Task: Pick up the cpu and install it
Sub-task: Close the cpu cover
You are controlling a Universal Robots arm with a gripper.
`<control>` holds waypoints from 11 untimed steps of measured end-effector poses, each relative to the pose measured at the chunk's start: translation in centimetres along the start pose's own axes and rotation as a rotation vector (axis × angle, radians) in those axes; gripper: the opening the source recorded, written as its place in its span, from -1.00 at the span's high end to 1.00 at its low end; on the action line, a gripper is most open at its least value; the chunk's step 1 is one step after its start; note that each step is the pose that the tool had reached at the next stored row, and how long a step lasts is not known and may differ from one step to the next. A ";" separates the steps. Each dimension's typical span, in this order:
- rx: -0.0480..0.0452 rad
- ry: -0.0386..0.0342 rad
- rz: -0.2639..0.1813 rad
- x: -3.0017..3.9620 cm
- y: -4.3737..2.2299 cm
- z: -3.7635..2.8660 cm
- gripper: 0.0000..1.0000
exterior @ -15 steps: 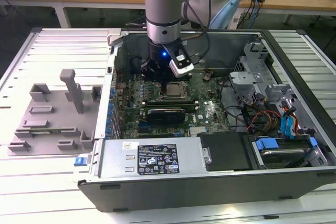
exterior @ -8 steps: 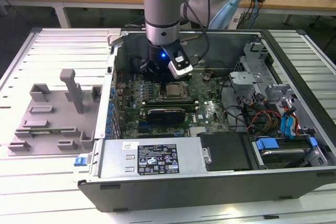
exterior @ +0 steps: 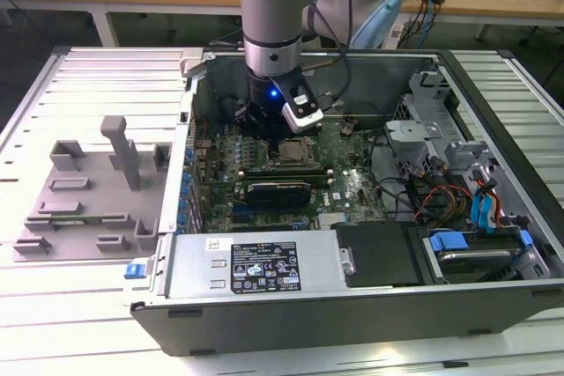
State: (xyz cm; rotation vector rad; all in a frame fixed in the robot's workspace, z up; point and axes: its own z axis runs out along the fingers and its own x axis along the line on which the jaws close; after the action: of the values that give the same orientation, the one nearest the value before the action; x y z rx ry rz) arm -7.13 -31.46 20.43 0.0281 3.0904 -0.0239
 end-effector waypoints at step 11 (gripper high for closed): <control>0.0017 0.0027 0.000 -3.03 -0.41 -1.13 0.79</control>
State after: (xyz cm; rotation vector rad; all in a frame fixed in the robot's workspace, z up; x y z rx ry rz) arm -4.17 -31.91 21.72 0.0277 3.0931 -0.0265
